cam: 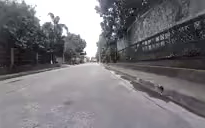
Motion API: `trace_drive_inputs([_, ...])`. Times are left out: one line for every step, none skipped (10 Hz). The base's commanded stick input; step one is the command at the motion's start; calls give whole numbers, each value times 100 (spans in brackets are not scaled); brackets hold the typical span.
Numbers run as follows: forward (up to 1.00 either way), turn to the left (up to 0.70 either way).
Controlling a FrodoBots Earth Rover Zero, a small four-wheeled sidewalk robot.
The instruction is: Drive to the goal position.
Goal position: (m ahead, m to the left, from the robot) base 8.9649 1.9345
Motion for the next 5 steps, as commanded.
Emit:
trace_drive_inputs([100,-7])
trace_drive_inputs([100,-3])
trace_drive_inputs([100,0])
trace_drive_inputs([100,0])
trace_drive_inputs([100,0])
